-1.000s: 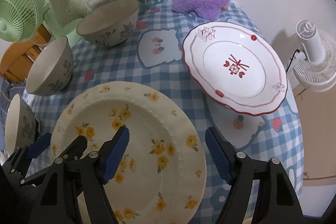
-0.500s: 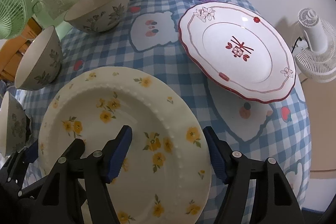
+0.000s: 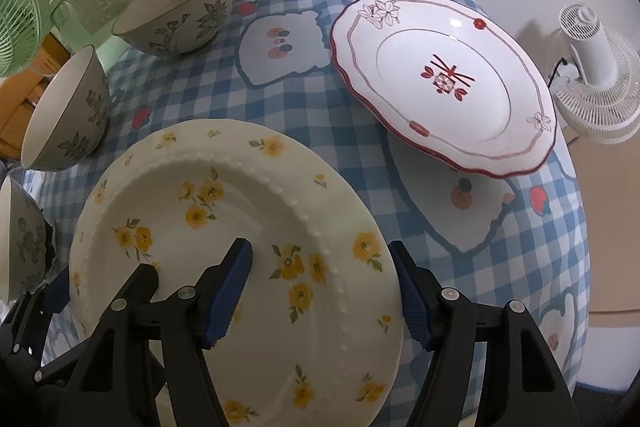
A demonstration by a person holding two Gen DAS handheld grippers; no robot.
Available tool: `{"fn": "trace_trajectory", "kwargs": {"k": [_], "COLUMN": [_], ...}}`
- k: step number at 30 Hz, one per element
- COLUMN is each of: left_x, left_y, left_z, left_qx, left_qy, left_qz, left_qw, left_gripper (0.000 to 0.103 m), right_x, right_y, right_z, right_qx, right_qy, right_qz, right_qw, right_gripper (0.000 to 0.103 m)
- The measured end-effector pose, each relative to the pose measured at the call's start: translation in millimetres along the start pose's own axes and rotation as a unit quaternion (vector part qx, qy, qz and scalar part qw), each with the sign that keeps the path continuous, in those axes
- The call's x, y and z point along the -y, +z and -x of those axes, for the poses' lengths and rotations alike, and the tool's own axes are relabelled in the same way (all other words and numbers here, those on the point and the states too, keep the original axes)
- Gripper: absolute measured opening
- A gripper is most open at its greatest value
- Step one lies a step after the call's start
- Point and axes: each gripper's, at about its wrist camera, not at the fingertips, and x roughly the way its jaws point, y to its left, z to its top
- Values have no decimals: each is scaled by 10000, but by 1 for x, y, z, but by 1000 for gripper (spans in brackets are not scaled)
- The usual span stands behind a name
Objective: Organize plates and bowls
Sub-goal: 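Lift the dotted-rim plate with both grippers and carry it toward the scalloped plate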
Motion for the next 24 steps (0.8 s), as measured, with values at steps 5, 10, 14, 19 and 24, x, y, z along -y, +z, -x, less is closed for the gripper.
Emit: {"fn": "trace_trajectory", "kwargs": {"k": [5, 10, 14, 19, 24], "left_x": [0, -1, -4, -8, -13], "left_y": [-3, -7, -10, -16, -23], "left_z": [3, 10, 15, 19, 21], "left_qx": [-30, -4, -3, 4, -33], "left_qy": [1, 22, 23, 93, 129], "left_qz": [-34, -24, -69, -118, -98], "left_qw": [10000, 10000, 10000, 9999, 9999], "left_gripper": [73, 73, 73, 73, 73], "right_x": [1, -1, -4, -8, -10], "right_y": [-4, -9, -15, -21, -26], "right_z": [5, 13, 17, 19, 21], "right_qx": [27, 62, 60, 36, 10], "right_qy": [-13, -4, 34, 102, 112], "right_qz": [-49, -10, -3, 17, 20], "right_qw": [10000, 10000, 10000, 9999, 9999], "right_gripper": [71, 71, 71, 71, 71]}}
